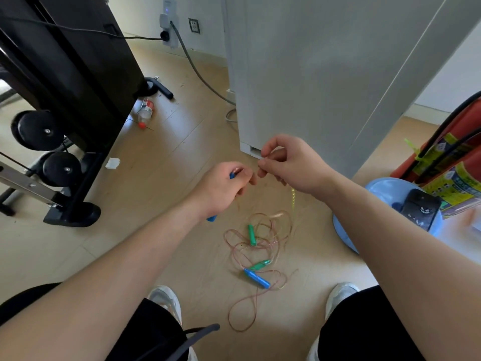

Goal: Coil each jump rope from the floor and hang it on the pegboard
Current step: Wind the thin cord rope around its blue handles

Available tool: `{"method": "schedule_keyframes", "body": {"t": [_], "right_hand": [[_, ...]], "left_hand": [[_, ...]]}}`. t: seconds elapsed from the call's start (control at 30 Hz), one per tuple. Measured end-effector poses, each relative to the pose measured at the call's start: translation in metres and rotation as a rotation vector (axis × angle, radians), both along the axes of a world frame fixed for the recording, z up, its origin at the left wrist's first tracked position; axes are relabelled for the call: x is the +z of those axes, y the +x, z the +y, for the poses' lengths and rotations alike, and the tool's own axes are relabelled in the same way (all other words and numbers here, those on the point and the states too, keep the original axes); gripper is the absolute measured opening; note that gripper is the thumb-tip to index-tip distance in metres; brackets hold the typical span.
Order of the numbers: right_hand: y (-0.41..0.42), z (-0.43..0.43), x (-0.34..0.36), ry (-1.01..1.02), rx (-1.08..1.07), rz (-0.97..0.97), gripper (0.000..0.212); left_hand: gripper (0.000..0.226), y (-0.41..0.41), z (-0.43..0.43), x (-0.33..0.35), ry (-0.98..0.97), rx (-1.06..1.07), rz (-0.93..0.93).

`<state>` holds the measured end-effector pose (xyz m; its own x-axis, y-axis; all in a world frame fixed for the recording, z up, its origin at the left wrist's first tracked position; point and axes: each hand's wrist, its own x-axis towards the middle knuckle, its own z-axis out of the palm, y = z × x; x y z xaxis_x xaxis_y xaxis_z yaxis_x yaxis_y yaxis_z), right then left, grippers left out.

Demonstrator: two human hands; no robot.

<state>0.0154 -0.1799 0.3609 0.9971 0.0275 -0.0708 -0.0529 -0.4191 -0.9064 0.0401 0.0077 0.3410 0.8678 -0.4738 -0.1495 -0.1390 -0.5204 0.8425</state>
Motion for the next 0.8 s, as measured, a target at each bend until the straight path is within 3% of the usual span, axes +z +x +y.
{"method": "schedule_keyframes", "body": {"t": [0.1, 0.23, 0.4, 0.47, 0.6, 0.7, 0.8], "right_hand": [[0.0, -0.021, -0.012, -0.213, -0.024, 0.046, 0.028], [-0.009, -0.057, -0.035, -0.458, 0.005, 0.216, 0.035], [-0.02, -0.067, -0.039, -0.539, 0.002, 0.291, 0.021], [-0.019, -0.05, -0.029, -0.52, 0.068, 0.22, 0.017], [-0.017, -0.017, -0.01, -0.475, 0.124, 0.034, 0.017], [-0.017, -0.017, -0.006, -0.448, 0.086, 0.022, 0.024], [-0.018, -0.032, -0.011, -0.416, 0.005, 0.056, 0.038]], "left_hand": [[0.031, 0.014, 0.007, 0.012, 0.15, 0.107, -0.154], [0.032, 0.057, 0.065, 0.021, 0.308, 0.578, -0.295], [0.031, 0.052, 0.073, 0.001, 0.711, 0.396, -0.175], [0.028, 0.032, 0.039, -0.001, 0.576, 0.259, -0.194], [0.021, -0.003, -0.016, 0.002, 0.094, -0.049, -0.066], [0.02, -0.007, -0.025, -0.001, 0.042, -0.08, 0.009], [0.029, 0.004, -0.022, -0.004, 0.172, -0.051, -0.117]]}}
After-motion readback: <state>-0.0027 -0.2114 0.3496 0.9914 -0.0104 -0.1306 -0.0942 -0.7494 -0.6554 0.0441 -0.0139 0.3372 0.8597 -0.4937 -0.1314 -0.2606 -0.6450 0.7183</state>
